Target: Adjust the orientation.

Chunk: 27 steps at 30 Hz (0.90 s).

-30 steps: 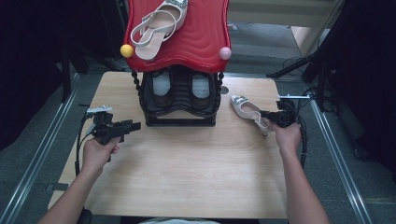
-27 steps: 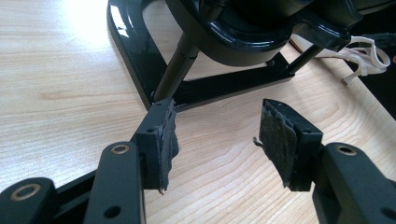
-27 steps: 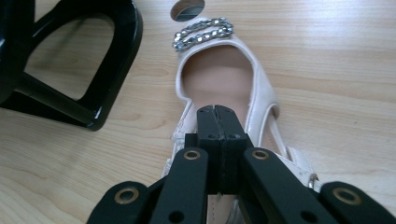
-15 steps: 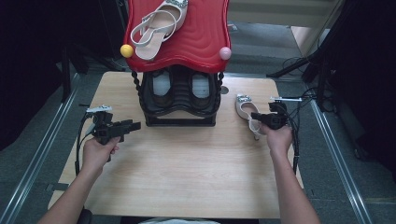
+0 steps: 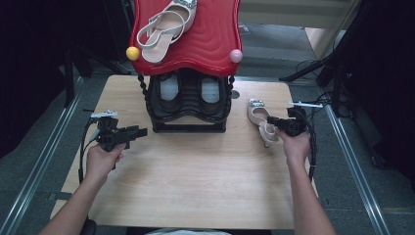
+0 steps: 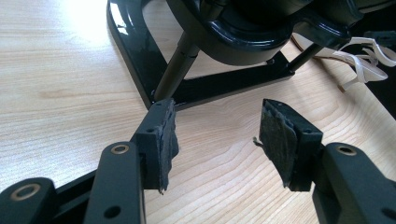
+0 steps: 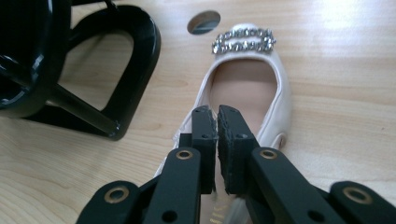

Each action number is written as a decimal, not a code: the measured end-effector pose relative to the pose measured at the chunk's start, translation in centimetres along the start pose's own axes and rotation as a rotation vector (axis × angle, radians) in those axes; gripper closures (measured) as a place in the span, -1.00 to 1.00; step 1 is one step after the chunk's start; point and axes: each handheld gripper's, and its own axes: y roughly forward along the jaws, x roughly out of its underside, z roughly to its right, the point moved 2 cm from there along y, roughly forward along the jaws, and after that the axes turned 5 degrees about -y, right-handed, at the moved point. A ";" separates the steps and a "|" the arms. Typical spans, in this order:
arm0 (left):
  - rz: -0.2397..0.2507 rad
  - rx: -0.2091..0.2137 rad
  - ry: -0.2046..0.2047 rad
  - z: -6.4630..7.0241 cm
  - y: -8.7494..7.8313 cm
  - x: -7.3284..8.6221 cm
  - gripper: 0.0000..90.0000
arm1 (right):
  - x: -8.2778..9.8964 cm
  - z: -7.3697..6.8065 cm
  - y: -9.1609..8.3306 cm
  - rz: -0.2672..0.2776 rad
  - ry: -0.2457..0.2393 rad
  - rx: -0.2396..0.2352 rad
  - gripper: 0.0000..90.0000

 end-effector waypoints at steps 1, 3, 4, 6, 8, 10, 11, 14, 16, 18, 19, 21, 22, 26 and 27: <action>0.001 0.000 0.000 0.0 0.0 0.0 0.02 | -0.2 0.0 -0.2 0.006 0.003 0.005 0.89; 0.000 0.000 0.000 0.0 0.0 0.0 0.02 | -0.5 -0.1 -0.6 0.026 0.000 0.004 0.84; -0.003 -0.001 0.001 0.0 0.0 0.0 0.02 | -0.7 -0.2 -0.9 0.040 -0.007 0.008 0.80; -0.004 -0.004 0.002 0.0 0.0 0.0 0.02 | -1.0 -0.4 -1.2 0.053 -0.001 -0.009 0.74; -0.003 -0.005 0.002 0.0 0.0 0.0 0.02 | -1.1 -0.8 -1.1 0.061 -0.008 -0.017 0.65; -0.002 -0.003 0.003 0.0 0.0 0.0 0.02 | -1.2 -1.1 -0.9 0.061 -0.016 -0.024 0.60; -0.002 -0.005 0.005 0.0 -0.1 0.0 0.02 | -1.2 -1.4 -0.7 0.058 -0.018 -0.026 0.57; 0.001 -0.003 0.000 0.0 -0.1 0.0 0.02 | -1.1 -1.9 0.3 0.037 -0.026 -0.026 0.55; 0.000 -0.002 -0.004 0.0 -0.1 0.0 0.01 | -0.9 -2.0 1.0 0.018 -0.032 -0.021 0.55; 0.000 -0.004 0.001 0.0 -0.1 0.0 0.01 | -0.7 -2.1 1.7 -0.004 -0.040 -0.004 0.55; -0.001 -0.003 0.001 0.0 -0.1 0.0 0.01 | -0.6 -2.0 2.0 -0.014 -0.037 0.003 0.55; -0.004 -0.004 0.003 0.0 -0.1 0.0 0.01 | -0.4 -1.8 2.6 -0.025 -0.032 0.012 0.55; -0.003 -0.005 0.003 0.0 -0.1 0.0 0.01 | -0.3 -1.6 2.9 -0.030 -0.017 0.010 0.55; 0.002 -0.007 0.000 0.0 -0.2 0.0 0.01 | 0.2 -1.3 3.7 -0.050 -0.005 0.013 0.59; 0.002 -0.007 0.000 0.0 -0.2 0.0 0.01 | 0.3 -1.3 3.8 -0.052 -0.008 0.013 0.59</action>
